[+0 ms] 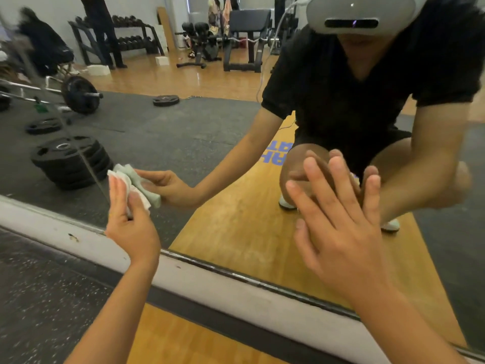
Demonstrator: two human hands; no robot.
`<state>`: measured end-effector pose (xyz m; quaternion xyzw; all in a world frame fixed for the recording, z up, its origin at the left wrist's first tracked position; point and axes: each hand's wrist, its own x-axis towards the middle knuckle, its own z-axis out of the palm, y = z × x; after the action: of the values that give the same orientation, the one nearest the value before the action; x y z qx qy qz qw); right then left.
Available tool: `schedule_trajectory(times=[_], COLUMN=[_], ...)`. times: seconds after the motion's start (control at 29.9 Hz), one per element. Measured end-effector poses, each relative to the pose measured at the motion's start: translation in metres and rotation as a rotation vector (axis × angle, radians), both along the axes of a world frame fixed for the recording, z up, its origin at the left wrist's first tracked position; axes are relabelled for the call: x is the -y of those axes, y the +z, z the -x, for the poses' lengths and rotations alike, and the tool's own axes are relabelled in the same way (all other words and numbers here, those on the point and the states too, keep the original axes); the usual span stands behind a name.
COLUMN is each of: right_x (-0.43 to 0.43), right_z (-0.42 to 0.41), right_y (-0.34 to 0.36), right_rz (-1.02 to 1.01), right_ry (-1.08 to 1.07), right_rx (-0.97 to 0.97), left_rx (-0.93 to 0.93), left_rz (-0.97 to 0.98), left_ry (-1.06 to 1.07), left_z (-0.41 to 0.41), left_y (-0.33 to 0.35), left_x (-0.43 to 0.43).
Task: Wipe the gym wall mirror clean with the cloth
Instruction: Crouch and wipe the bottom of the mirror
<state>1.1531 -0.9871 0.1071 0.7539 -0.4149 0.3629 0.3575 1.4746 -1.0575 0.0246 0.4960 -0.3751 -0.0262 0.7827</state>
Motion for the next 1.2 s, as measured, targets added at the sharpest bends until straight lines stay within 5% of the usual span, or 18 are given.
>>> schedule_trajectory(times=[0.17,0.57,0.9,1.07,1.2], right_x=[0.007,0.012,0.014,0.014,0.013], right_z=[0.01,0.006,0.007,0.006,0.006], right_y=[-0.013,-0.021,-0.021,-0.022,-0.02], right_rz=[0.006,0.064,0.097,0.102,0.08], right_ry=[0.027,0.031,0.048,0.059,0.079], right_rx=[-0.044,0.014,0.009,0.031,0.037], left_rx=[0.388,-0.175,0.124,-0.102,-0.057], left_rz=[0.019,-0.085,-0.074,-0.196,-0.038], left_ry=[0.055,0.313,0.185,0.27,0.193], left_z=[-0.033,-0.002,-0.007,-0.005,0.015], left_y=[-0.017,0.014,0.003,0.011,0.038], left_x=[0.007,0.022,0.007,0.011,0.004])
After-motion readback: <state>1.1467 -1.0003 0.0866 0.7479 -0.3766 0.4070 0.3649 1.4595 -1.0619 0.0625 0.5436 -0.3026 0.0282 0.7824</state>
